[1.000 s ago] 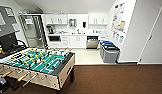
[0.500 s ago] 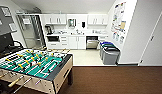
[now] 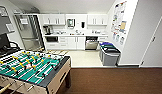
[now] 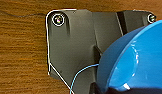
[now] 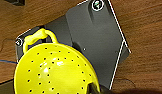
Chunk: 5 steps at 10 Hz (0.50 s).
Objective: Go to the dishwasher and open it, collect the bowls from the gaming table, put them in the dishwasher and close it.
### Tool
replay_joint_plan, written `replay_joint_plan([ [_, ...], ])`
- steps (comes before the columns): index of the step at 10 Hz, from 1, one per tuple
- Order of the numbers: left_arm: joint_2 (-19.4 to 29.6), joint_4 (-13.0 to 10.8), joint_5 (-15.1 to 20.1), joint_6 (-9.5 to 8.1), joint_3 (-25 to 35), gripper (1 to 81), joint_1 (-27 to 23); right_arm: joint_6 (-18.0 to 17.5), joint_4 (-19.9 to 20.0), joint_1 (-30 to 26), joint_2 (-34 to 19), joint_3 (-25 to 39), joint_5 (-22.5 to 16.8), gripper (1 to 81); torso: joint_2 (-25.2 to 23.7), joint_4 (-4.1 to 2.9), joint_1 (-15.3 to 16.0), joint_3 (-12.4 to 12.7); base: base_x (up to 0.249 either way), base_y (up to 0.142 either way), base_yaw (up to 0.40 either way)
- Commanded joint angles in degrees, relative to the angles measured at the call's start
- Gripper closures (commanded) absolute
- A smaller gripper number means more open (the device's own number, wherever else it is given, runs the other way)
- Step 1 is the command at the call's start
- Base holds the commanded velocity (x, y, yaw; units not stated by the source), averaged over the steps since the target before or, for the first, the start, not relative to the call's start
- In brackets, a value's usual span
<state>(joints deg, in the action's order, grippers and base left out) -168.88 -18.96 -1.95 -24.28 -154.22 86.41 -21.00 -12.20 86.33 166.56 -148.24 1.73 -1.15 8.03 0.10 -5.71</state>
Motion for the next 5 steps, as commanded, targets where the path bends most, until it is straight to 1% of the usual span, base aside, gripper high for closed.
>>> replay_joint_plan([
  [1,0.55,-0.2,2.74,-0.15,-0.11,81.1,-2.07,0.09,-0.45,-2.34,-0.59,0.24,-2.96,81.1,0.0,0.0,0.0,0.0,0.159,-0.109,0.0],
  [5,0.55,-0.12,2.74,-0.15,-0.11,81.1,-2.07,0.09,-0.45,-2.43,-0.59,0.24,-2.87,81.1,0.05,0.0,0.04,-0.02,0.159,-0.107,0.0],
])
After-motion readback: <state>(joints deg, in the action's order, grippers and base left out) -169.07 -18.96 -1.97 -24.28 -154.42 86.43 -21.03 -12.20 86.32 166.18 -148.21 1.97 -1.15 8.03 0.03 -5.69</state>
